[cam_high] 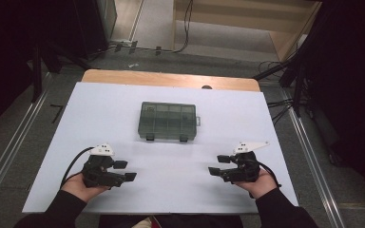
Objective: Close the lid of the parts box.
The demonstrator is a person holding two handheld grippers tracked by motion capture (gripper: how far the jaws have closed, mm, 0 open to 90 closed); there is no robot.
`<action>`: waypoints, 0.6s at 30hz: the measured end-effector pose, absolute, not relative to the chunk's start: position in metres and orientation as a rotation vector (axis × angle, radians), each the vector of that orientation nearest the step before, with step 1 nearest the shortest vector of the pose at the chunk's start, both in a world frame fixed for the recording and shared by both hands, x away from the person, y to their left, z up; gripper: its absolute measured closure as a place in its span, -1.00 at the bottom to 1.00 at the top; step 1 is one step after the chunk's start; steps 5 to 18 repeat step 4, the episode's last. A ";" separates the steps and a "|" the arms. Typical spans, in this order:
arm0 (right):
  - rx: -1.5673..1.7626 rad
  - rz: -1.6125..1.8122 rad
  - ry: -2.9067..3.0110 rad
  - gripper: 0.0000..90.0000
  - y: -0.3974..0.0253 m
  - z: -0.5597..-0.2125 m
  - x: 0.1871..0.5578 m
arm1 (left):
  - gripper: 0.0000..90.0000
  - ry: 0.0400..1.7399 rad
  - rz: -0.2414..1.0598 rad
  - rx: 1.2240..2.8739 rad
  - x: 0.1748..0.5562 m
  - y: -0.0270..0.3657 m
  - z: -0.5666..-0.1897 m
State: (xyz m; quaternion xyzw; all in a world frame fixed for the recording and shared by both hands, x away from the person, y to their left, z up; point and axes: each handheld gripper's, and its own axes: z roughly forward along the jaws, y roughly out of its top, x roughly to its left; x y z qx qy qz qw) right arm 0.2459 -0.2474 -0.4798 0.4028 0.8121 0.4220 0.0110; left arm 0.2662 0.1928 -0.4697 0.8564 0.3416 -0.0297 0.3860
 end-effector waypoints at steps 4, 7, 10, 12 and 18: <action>1.250 1.306 2.536 -0.32 -0.246 -0.480 0.246 | -0.19 0.865 -0.075 2.198 0.267 0.192 -0.471; 1.250 1.306 2.536 -0.32 -0.246 -0.480 0.246 | -0.19 0.865 -0.075 2.198 0.267 0.192 -0.471; 1.250 1.306 2.536 -0.32 -0.246 -0.480 0.246 | -0.19 0.865 -0.075 2.198 0.267 0.192 -0.471; 1.250 1.306 2.536 -0.32 -0.246 -0.480 0.246 | -0.19 0.865 -0.075 2.198 0.267 0.192 -0.471; 1.250 1.306 2.536 -0.32 -0.246 -0.480 0.246 | -0.19 0.865 -0.075 2.198 0.267 0.192 -0.471</action>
